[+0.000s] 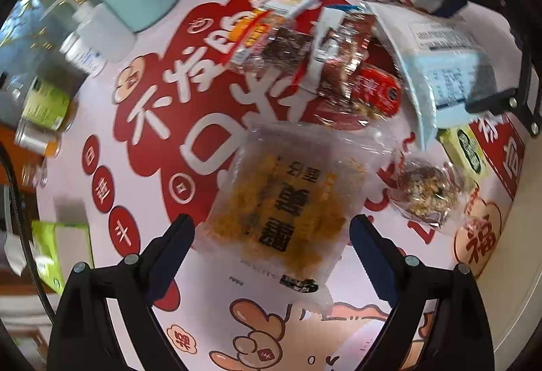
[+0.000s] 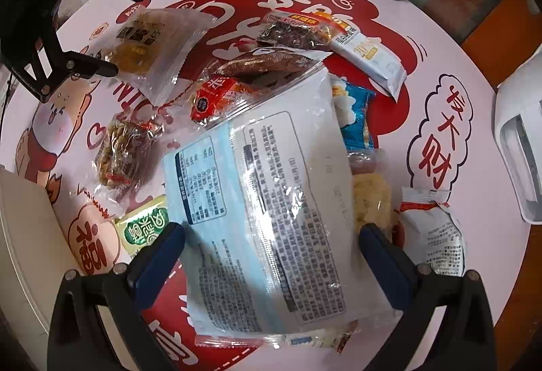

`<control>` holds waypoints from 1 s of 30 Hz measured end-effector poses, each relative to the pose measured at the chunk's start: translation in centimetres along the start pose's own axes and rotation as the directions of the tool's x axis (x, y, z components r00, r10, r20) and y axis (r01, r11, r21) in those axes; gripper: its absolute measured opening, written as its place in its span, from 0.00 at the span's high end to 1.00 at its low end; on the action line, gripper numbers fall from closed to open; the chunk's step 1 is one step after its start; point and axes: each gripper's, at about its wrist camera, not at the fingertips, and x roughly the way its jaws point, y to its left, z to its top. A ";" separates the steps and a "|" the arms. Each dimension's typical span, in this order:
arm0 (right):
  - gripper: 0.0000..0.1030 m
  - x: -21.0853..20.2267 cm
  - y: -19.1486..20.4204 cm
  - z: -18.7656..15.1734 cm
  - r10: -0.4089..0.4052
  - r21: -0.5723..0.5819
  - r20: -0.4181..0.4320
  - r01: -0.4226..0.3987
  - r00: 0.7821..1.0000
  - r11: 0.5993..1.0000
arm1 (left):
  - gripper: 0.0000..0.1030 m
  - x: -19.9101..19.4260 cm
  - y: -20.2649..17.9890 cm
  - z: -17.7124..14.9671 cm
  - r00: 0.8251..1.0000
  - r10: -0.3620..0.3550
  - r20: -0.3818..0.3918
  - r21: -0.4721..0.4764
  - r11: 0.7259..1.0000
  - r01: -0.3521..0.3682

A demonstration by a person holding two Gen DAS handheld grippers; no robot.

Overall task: Organize snacks
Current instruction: 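Move left tool to clear golden pastry bag while right tool grasps blue-white bag, then grasp and lift pastry bag with left tool while right tool lifts blue-white bag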

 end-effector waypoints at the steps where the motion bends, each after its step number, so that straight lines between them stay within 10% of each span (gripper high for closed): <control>1: 0.00 0.0 0.2 0.0 -0.005 -0.012 -0.005 0.005 1.000 1.000 | 0.10 0.0 -0.4 0.1 1.000 -0.004 -0.010 0.020 1.000 0.004; 13: 0.00 0.6 1.2 0.3 -0.061 -0.058 -0.037 0.059 0.997 0.997 | 0.05 3.9 -1.2 1.7 0.990 0.050 -0.133 0.137 0.990 -0.031; 19: 0.00 1.2 1.4 0.6 -0.103 -0.054 -0.028 0.101 0.994 0.993 | 0.03 4.6 -0.2 2.4 0.994 -0.002 -0.107 0.069 0.998 0.010; 30: 0.16 -0.3 1.6 -0.6 -0.126 0.038 0.020 0.125 0.992 0.991 | 0.29 3.3 0.1 1.1 0.998 0.031 -0.061 -0.197 0.980 -0.042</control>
